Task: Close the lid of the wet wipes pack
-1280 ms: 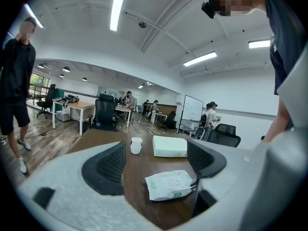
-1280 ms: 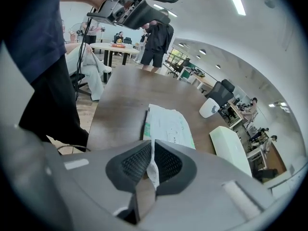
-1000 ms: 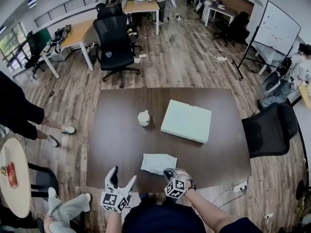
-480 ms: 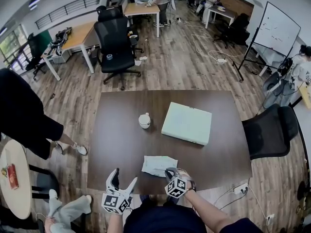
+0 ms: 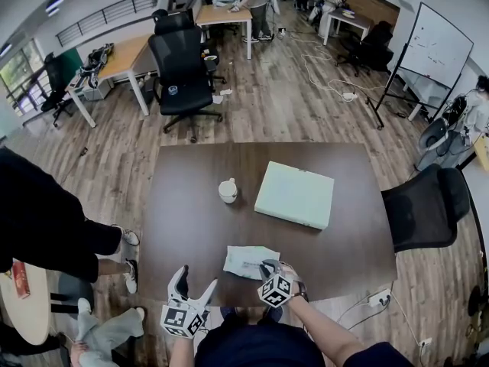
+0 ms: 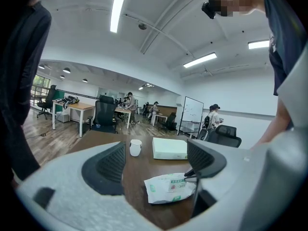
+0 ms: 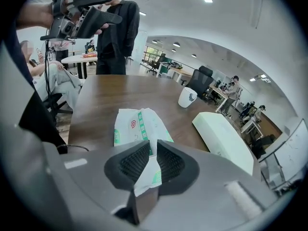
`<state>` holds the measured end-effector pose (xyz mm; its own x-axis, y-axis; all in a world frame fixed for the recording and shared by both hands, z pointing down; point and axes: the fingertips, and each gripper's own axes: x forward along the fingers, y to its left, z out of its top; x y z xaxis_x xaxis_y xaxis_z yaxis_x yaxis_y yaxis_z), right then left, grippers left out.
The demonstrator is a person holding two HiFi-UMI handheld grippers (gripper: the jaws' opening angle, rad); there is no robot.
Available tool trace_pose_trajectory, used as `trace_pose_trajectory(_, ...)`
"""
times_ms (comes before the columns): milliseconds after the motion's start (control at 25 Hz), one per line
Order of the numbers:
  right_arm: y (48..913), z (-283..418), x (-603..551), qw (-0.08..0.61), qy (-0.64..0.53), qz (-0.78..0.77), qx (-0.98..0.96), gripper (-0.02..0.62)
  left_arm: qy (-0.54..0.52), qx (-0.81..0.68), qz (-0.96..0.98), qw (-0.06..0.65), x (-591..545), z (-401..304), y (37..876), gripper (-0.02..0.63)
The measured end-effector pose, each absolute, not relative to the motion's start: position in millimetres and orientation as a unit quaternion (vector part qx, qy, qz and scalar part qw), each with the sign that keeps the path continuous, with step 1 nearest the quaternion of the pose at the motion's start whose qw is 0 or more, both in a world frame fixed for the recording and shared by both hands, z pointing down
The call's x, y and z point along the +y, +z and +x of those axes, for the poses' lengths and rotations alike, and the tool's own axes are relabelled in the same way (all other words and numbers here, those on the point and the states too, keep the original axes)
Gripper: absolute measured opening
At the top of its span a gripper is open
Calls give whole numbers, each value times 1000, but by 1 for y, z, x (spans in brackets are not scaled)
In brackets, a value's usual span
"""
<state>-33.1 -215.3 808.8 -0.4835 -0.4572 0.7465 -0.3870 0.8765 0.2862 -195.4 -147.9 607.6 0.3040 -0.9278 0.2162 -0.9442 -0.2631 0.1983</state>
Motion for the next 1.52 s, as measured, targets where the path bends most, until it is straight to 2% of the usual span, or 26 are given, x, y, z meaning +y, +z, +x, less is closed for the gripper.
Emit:
trace_pose_trajectory(600,827,-38,-243,459,12,266,-848,69,32,-589,793,152,-153,-196,613,387)
trace_pose_trajectory(720,833,-37,-244,465,29,265,-844,103,33,-589,793,153,-155,-195,612,387)
trace_pose_trajectory(1520,845,-42,-251,473,58,260,-840,98,36,-593,788,161,-153,-198,616,387)
